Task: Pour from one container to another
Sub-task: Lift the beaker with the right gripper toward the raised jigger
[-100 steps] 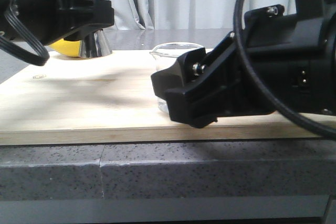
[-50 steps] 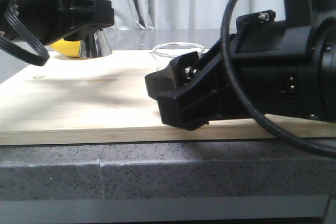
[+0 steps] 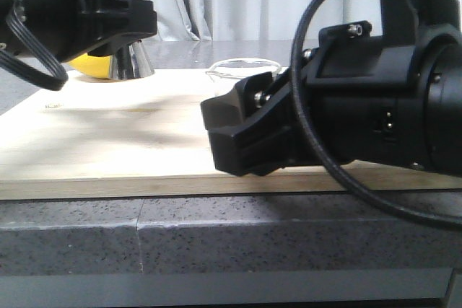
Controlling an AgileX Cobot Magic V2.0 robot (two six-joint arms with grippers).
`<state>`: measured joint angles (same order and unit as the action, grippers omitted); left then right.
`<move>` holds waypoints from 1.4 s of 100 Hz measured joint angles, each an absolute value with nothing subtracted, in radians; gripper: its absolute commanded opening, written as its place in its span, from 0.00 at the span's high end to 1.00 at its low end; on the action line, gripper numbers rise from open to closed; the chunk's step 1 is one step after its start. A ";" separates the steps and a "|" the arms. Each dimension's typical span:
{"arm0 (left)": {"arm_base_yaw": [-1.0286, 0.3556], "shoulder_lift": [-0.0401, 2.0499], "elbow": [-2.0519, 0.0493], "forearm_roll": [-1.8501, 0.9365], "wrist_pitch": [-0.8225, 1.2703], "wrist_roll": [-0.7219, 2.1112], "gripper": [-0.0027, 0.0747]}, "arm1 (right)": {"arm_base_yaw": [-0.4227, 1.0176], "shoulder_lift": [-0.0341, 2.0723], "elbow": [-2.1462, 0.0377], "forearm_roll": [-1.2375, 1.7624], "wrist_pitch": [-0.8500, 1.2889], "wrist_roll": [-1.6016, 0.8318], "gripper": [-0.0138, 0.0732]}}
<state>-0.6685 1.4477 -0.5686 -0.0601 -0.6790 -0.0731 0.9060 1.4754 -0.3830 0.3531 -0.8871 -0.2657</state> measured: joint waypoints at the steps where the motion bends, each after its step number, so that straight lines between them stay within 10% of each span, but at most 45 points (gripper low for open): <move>1: -0.668 1.448 -0.569 -0.060 -0.679 -0.073 0.99 | 0.906 1.475 -0.383 0.353 -0.887 -0.266 0.43; 92: -0.668 1.448 -0.569 -0.027 -0.642 -0.071 0.99 | 0.885 1.462 -0.426 0.353 -0.984 -0.276 0.51; 140: -0.672 1.448 -0.569 0.000 -0.642 -0.073 0.99 | 0.701 1.404 -0.653 0.250 -0.644 -0.367 0.51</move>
